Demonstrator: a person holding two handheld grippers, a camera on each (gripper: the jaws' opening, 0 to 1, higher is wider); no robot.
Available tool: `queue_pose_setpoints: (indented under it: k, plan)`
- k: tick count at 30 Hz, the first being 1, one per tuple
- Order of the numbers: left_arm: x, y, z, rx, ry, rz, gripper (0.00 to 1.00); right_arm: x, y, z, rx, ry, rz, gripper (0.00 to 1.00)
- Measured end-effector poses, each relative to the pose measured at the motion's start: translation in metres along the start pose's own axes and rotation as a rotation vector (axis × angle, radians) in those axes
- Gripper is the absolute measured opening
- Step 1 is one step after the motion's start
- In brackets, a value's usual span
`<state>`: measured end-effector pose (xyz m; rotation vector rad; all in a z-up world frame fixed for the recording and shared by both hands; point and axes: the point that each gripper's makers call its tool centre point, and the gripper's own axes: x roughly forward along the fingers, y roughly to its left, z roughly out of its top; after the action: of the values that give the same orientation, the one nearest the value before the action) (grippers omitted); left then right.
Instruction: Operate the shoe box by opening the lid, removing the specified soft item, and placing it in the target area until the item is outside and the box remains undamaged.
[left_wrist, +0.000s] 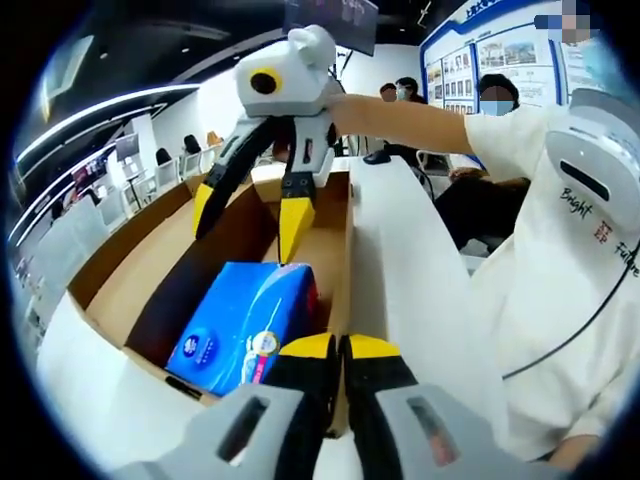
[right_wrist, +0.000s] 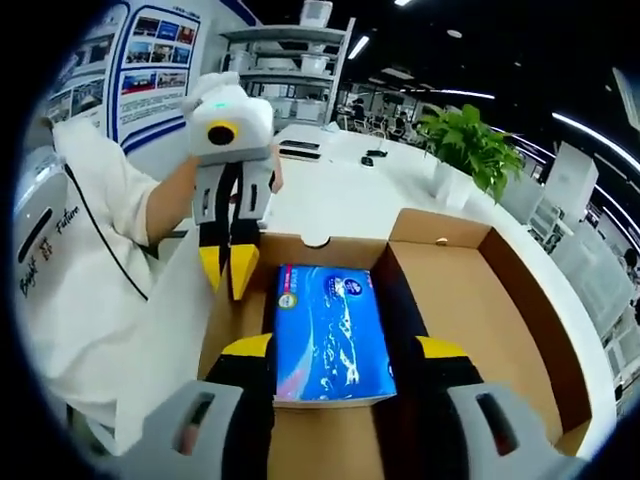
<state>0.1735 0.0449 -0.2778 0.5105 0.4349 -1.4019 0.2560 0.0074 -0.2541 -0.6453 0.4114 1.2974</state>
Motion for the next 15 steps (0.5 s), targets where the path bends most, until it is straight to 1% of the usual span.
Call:
queue_pose_setpoints:
  k: [4,7,8,9,10,11,13,15]
  plan:
    - [0.000,0.000,0.000,-0.001,-0.001,-0.003,0.03,0.003,0.001,-0.004,0.011,0.010,0.027,0.55]
    - [0.000,0.000,0.000,0.003,0.002,-0.003,0.03,0.010,0.003,-0.007,0.012,0.023,0.048,0.57]
    - [0.000,0.000,0.000,0.003,0.002,-0.003,0.03,0.012,0.002,-0.009,0.012,0.029,0.049,0.56]
    - [0.000,0.000,0.000,0.002,0.001,-0.004,0.03,0.014,0.002,-0.013,0.015,0.056,0.051,0.54]
    - [0.000,0.000,0.000,0.001,-0.001,-0.004,0.03,0.017,0.001,-0.014,0.013,0.066,0.049,0.53]
    - [0.000,0.000,0.000,0.002,-0.002,-0.003,0.03,0.019,0.001,-0.015,0.013,0.066,0.051,0.53]
    - [0.000,0.000,0.000,0.006,-0.002,-0.002,0.03,0.022,0.008,-0.016,0.055,0.074,0.096,0.56]
    - [0.000,0.000,0.000,0.008,-0.002,-0.005,0.03,0.023,0.008,-0.017,0.042,0.080,0.093,0.57]
